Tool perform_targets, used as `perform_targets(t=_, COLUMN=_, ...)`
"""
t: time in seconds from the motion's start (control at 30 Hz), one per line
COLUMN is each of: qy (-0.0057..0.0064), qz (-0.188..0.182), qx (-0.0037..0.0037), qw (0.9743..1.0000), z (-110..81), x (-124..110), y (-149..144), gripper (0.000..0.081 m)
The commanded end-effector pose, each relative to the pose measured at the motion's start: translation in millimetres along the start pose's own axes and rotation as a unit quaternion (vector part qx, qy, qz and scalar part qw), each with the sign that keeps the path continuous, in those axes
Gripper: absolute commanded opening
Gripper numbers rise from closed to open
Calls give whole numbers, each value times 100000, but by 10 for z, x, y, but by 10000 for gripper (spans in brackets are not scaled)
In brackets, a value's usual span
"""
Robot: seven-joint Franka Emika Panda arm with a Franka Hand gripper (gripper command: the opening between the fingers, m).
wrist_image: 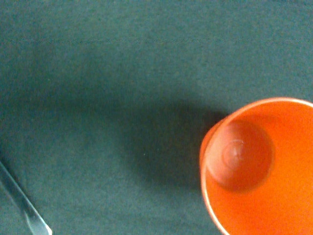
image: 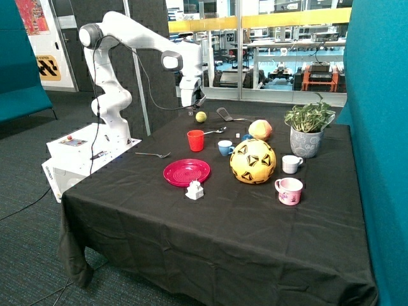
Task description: Set the table
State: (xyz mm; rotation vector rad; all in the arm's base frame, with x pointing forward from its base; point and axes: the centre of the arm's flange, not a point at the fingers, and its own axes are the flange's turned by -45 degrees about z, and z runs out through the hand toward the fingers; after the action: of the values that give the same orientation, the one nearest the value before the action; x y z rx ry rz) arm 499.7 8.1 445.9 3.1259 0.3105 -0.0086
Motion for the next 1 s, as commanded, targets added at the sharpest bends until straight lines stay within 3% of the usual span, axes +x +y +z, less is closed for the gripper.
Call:
perform_targets(t=0.0, qy=272, qz=-5079, qx=-28, qw=99871, z=42, x=-18, y=-125, gripper=224)
perform_targets(t=0.23, qy=271, qz=-8056, qx=-36, qw=99675, z=68, x=31, y=-303, gripper=264)
perform_targets(t=0.43, qy=270, qz=-12396, qx=-48, qw=99228, z=86, x=56, y=-573, gripper=288)
perform_targets(t=0.8, qy=268, qz=-15767, qx=-57, qw=98749, z=131, x=114, y=-909, gripper=323)
perform_targets(t=0.97, qy=267, qz=-16512, qx=-59, qw=98627, z=150, x=123, y=-963, gripper=405)
